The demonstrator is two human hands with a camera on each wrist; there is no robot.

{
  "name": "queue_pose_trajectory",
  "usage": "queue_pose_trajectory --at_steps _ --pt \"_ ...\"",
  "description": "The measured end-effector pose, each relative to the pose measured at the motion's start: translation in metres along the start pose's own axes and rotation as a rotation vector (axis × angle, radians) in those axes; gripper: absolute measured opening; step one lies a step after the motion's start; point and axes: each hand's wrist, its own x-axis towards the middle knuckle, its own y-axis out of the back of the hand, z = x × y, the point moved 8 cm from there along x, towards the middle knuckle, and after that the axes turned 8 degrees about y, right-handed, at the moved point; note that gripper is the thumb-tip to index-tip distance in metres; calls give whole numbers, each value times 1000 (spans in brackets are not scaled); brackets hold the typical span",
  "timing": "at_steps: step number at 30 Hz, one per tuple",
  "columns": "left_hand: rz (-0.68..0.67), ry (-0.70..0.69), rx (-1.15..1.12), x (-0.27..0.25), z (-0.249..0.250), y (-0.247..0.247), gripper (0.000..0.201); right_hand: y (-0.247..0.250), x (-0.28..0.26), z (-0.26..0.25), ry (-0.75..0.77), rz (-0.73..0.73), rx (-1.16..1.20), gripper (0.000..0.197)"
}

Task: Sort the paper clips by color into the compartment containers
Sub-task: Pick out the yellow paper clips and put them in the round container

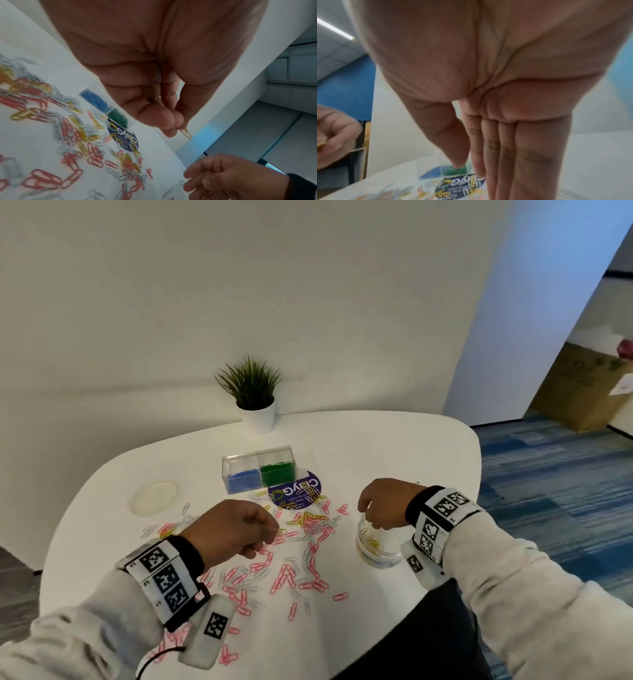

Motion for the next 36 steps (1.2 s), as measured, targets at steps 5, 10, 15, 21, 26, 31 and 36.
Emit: queue_pose_trajectory --at_steps 5,10,15,21,26,31,36 --pt "1 -18 33 10 18 -22 7 21 -16 -24 170 156 39 34" --pt "-1 -18 -117 22 35 -42 8 17 -30 -72 356 213 90 25" --pt "-49 30 -305 27 44 -57 8 26 -28 -76 371 382 -109 16" --pt "-119 89 -350 26 57 -75 7 19 -26 -60 336 408 -310 20" --pt "-127 139 -289 47 50 -88 17 16 -16 -46 305 377 -300 19" --pt "-46 179 -208 58 58 -99 15 15 -12 -5 201 312 -221 15" --pt "-82 92 -59 65 79 -117 25 12 -15 20 116 239 -163 10"
